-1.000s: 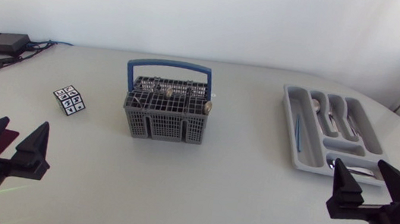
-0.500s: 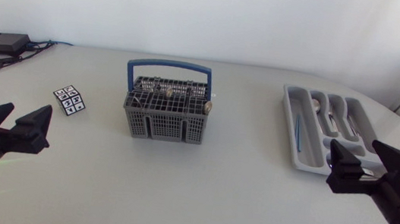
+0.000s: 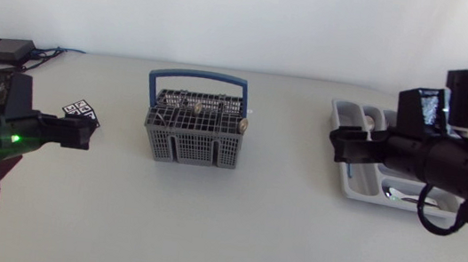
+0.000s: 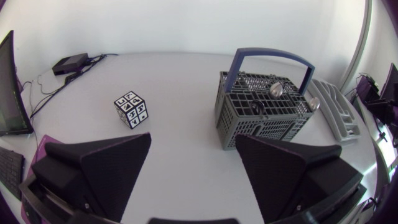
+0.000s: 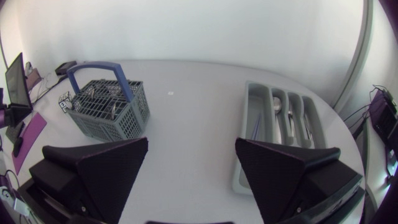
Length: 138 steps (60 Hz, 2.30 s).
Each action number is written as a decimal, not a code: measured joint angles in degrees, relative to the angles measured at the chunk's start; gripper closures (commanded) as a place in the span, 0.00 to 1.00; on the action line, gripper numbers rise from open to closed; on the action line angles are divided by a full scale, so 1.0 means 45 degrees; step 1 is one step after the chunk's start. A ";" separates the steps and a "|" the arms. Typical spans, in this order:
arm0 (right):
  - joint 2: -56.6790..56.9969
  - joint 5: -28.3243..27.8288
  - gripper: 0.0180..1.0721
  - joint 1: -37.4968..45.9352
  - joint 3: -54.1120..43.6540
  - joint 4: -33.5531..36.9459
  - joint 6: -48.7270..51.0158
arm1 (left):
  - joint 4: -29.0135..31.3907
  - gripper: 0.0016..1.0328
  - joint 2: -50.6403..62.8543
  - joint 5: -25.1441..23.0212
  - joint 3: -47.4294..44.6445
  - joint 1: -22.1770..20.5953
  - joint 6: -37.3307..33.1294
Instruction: Transfer all utensils from the basket to the drawer tray.
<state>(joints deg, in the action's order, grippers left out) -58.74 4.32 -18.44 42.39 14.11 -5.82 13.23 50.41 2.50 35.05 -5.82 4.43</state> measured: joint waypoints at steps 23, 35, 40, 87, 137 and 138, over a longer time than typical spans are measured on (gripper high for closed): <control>-0.3963 -0.4721 0.05 -0.0044 0.2642 0.1613 0.0015 | 0.1773 0.08 0.2667 -0.0646 0.2259 -0.0316 -0.2161; -0.5785 -0.5401 0.14 -0.0107 0.4371 0.2025 0.0000 | 0.1996 0.09 0.3002 -0.2079 0.2705 -0.0316 -0.2438; -0.6562 -0.5566 0.18 -0.0204 0.5061 0.2239 -0.0015 | 0.2069 0.09 0.3259 -0.2181 0.2909 -0.0345 -0.2448; -1.0579 -0.6348 0.76 -0.1253 0.8689 0.2535 -0.0427 | 0.2963 0.09 0.3988 -0.2788 0.3997 -0.1078 -0.2463; -1.1064 -0.6586 0.94 -0.1428 0.9097 0.2608 -0.0471 | 0.2997 0.09 0.4148 -0.2798 0.4104 -0.1428 -0.2370; -1.1040 -0.6581 0.94 -0.1428 0.9117 0.2633 -0.0471 | 0.2997 0.09 0.4148 -0.2798 0.4104 -0.1428 -0.2370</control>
<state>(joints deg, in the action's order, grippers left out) -108.42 -25.30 -24.86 83.42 25.96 -7.94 26.72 69.08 -10.09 53.52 -12.25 -6.24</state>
